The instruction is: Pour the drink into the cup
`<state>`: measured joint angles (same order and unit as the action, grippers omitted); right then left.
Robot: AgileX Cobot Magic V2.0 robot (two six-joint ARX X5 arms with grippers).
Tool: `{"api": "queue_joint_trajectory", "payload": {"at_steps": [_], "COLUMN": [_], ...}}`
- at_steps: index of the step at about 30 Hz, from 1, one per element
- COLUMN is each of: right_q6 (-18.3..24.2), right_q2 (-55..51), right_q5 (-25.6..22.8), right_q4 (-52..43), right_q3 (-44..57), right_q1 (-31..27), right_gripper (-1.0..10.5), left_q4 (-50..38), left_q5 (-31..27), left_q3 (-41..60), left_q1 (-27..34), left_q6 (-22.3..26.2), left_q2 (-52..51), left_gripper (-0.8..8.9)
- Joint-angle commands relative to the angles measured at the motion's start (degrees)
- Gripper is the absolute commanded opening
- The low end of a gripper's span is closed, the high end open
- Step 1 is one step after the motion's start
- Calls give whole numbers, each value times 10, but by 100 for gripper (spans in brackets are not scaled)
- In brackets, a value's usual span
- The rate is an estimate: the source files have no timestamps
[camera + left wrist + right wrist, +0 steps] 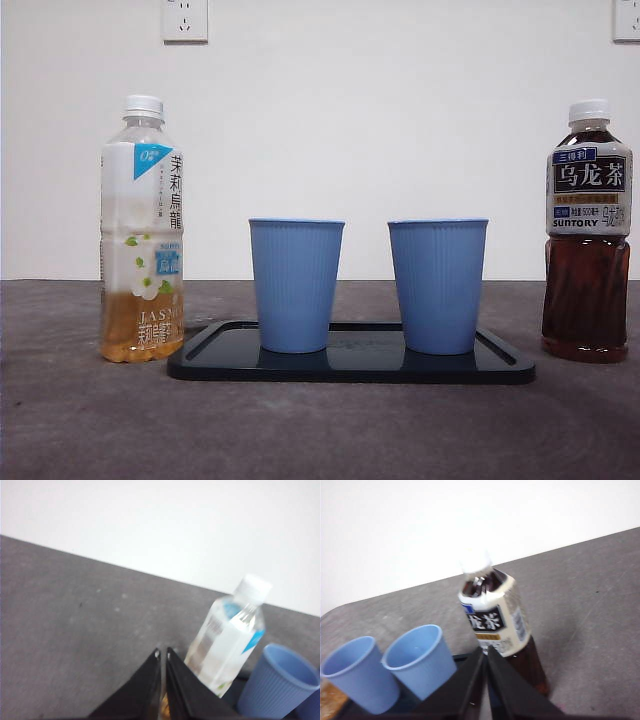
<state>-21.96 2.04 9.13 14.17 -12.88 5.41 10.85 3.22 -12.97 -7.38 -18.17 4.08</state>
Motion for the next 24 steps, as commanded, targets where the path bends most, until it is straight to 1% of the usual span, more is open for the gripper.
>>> {"api": "queue_joint_trajectory", "payload": {"at_steps": [1,2,6,9,11,14,17,19,21,24], "right_q6": [-17,-17,-14,3,23,68,120,151,185,207], "right_q2": [22,31,77,113,137,176,212,231,248,256], "right_q5": [1,4,40,79,104,147,193,220,237,241], "right_q4": [23,31,68,105,133,181,228,257,284,292], "right_q3": [-49,-65,-135,-185,-216,-264,-305,-327,-345,-352], "right_q1": [3,3,3,3,3,3,3,3,3,5], "right_gripper": [12,12,12,12,12,12,12,12,12,12], "left_q4": [19,31,86,126,155,186,197,199,199,200], "left_q5": [5,10,40,78,106,167,227,257,289,293], "left_q3": [-54,-72,-155,-211,-245,-290,-318,-327,-329,-329], "left_q1": [-3,-3,-3,-3,-3,-6,-13,-20,-30,-43], "left_q6": [-10,-9,8,31,44,69,89,103,120,138], "left_q2": [32,44,104,147,173,210,242,260,275,288], "left_gripper": [15,15,15,15,15,15,15,15,15,22]}}
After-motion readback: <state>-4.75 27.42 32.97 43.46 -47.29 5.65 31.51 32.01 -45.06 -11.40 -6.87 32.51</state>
